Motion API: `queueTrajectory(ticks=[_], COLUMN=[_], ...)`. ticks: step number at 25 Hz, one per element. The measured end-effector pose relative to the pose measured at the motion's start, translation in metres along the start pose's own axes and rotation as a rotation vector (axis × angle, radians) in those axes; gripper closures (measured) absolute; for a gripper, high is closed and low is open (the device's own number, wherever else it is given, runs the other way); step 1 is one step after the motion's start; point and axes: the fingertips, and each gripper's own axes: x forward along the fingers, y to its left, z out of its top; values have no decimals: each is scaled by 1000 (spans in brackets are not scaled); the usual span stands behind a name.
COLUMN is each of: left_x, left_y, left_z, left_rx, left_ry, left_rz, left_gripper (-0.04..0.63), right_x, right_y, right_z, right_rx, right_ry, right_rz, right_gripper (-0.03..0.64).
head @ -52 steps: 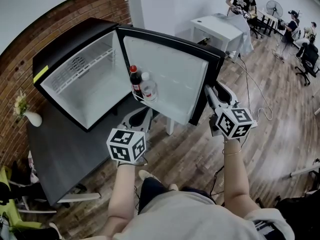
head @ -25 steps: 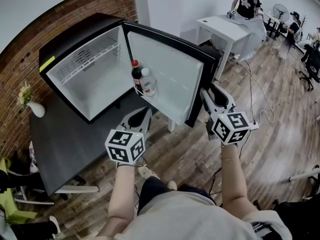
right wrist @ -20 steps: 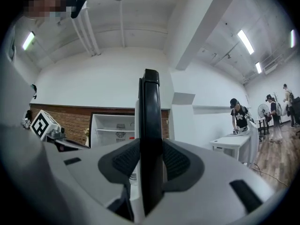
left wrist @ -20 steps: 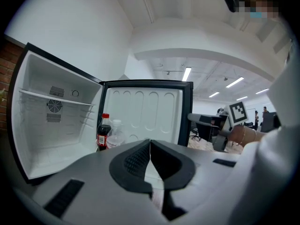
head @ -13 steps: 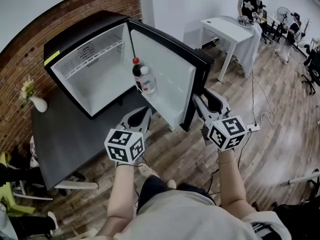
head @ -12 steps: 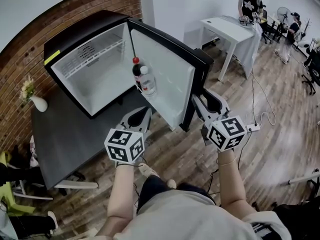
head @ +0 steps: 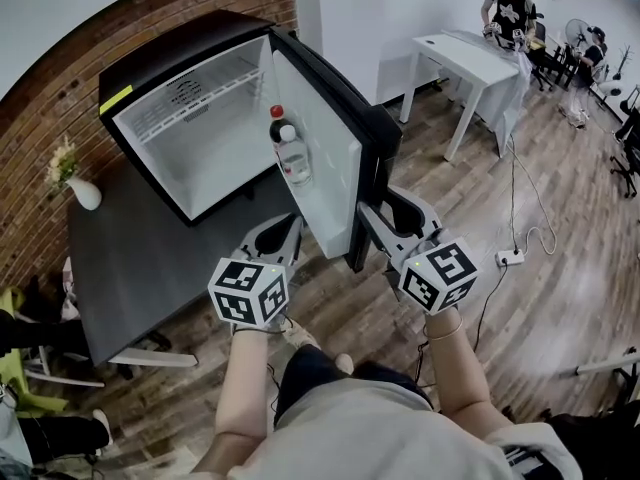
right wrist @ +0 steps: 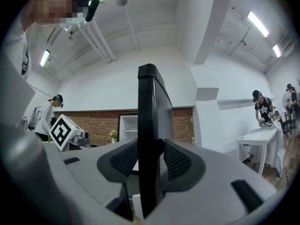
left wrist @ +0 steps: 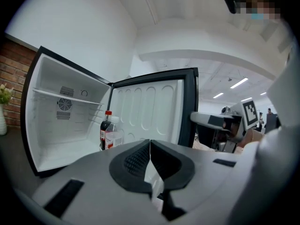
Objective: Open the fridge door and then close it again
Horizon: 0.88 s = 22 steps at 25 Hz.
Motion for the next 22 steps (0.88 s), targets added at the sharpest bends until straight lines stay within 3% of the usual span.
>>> queueTrajectory(ticks=[10, 22], left_x=[-37, -93], left_y=[27, 77], left_z=[-8, -11], left_rx=[-29, -66], left_ry=[-10, -14], left_rz=[115, 288], left_gripper=[588, 588], right_x=[30, 74], right_y=[69, 138], right_z=[-3, -8], right_rx=[-21, -2], right_ry=[2, -8], right_rz=[170, 409], right_gripper=[407, 431])
